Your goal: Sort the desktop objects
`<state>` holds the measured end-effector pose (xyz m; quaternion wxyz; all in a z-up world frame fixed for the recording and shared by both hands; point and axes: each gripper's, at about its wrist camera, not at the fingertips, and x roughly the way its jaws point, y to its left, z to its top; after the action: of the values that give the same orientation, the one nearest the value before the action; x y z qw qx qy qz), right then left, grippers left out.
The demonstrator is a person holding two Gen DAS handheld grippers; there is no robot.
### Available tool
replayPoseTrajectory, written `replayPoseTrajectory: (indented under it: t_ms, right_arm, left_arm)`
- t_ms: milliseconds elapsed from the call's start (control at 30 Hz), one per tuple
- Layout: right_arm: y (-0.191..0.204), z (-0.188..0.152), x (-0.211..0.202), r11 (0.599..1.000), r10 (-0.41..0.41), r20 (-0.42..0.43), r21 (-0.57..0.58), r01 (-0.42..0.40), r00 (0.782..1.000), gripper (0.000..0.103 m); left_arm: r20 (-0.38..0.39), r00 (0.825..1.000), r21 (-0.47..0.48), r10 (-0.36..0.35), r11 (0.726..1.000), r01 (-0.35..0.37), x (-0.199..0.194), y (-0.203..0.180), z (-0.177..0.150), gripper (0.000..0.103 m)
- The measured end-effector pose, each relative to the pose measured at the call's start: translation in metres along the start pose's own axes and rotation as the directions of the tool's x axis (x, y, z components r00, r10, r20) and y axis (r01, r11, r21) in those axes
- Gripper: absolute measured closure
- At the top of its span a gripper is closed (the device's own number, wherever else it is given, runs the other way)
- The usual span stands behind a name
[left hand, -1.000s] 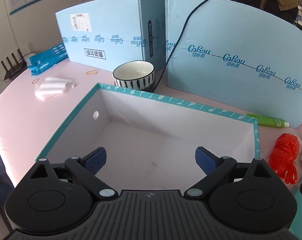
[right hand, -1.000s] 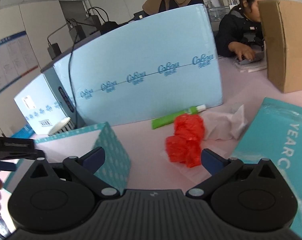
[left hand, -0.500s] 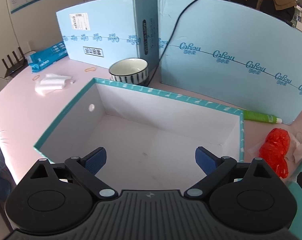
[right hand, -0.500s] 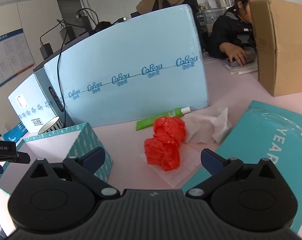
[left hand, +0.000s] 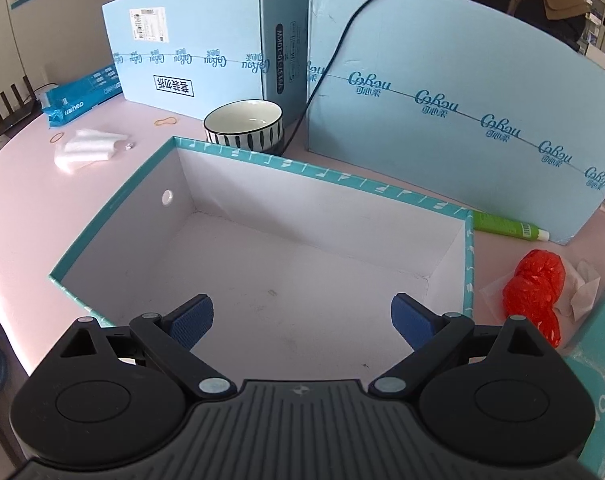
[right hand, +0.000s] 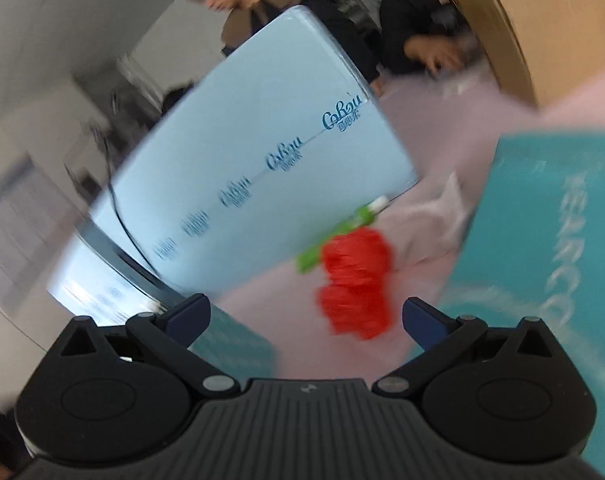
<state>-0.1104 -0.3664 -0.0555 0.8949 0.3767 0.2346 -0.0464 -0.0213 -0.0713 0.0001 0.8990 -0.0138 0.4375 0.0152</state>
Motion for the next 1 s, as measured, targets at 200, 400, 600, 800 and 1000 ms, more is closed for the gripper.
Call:
replayPoseTrajectory:
  t_ms: [200, 400, 600, 800, 1000]
  right_arm:
    - [-0.005, 0.008, 0.007, 0.997, 0.053, -0.024, 0.064, -0.051, 0.998, 0.0]
    - [0.005, 0.008, 0.015, 0.99, -0.095, 0.018, -0.101, 0.096, 0.995, 0.0]
    - [-0.008, 0.007, 0.027, 0.984, -0.148, 0.029, -0.097, 0.15, 0.989, 0.0]
    - [-0.004, 0.003, 0.031, 0.969, -0.159, 0.04, -0.186, 0.164, 0.986, 0.0]
    - [0.005, -0.005, 0.033, 0.938, -0.169, 0.089, -0.292, 0.188, 0.982, 0.0]
  left_arm:
    - [0.036, 0.999, -0.031, -0.035, 0.999, 0.037, -0.015, 0.006, -0.001, 0.008]
    - [0.077, 0.996, -0.049, -0.038, 0.998, 0.042, -0.023, 0.003, -0.001, 0.008]
    - [0.071, 0.995, -0.059, -0.069, 0.996, 0.073, -0.02, -0.005, 0.003, 0.008]
    - [0.061, 0.994, -0.07, -0.089, 0.993, 0.093, -0.014, -0.012, 0.003, 0.008]
    - [0.066, 0.991, -0.046, -0.117, 0.992, 0.12, -0.014, -0.018, -0.002, 0.008]
